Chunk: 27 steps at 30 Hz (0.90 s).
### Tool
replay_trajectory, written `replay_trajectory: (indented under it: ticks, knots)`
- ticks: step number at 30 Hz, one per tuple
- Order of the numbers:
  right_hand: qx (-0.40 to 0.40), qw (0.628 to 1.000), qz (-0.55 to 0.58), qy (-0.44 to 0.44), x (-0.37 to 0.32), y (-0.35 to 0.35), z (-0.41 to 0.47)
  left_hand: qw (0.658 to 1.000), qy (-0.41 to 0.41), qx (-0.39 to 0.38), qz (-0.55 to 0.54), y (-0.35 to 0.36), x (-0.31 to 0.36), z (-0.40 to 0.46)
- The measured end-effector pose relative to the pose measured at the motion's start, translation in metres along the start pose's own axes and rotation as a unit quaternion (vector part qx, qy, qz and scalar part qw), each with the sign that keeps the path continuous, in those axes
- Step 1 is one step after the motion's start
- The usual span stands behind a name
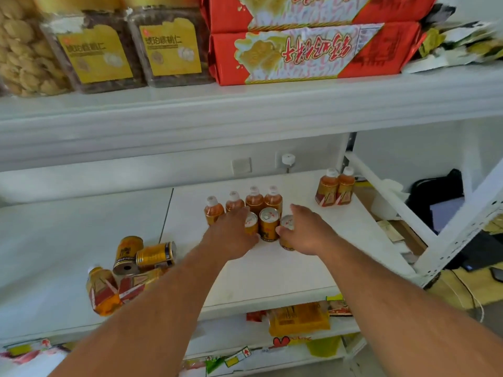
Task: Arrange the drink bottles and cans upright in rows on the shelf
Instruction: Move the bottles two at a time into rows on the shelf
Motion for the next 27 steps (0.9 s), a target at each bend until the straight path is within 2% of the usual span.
replay_trajectory:
  ticks: [7, 12, 19, 27]
  knots:
    - [0.003, 0.999, 0.035, 0.028, 0.01, 0.008, 0.053, 0.999, 0.031, 0.032, 0.028, -0.011, -0.006, 0.072]
    - [-0.006, 0.998, 0.042, 0.039, 0.013, 0.02, 0.081, 0.998, 0.039, 0.024, 0.044, -0.007, -0.004, 0.102]
    - [-0.027, 0.994, 0.093, 0.054, 0.025, 0.033, 0.123, 0.997, 0.038, -0.011, 0.066, 0.01, -0.004, 0.134]
    - [-0.063, 0.983, 0.156, 0.069, 0.03, 0.052, 0.153, 0.987, 0.009, -0.075, 0.141, 0.028, -0.006, 0.157]
Point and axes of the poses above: each hand's wrist, its own z-axis towards the middle knuckle, its own y-axis out of the palm, x = y × z, the point moved 7 cm from there along z, towards the middle knuckle, and after that the axes turned 7 degrees about x, right-handed, at the moved point
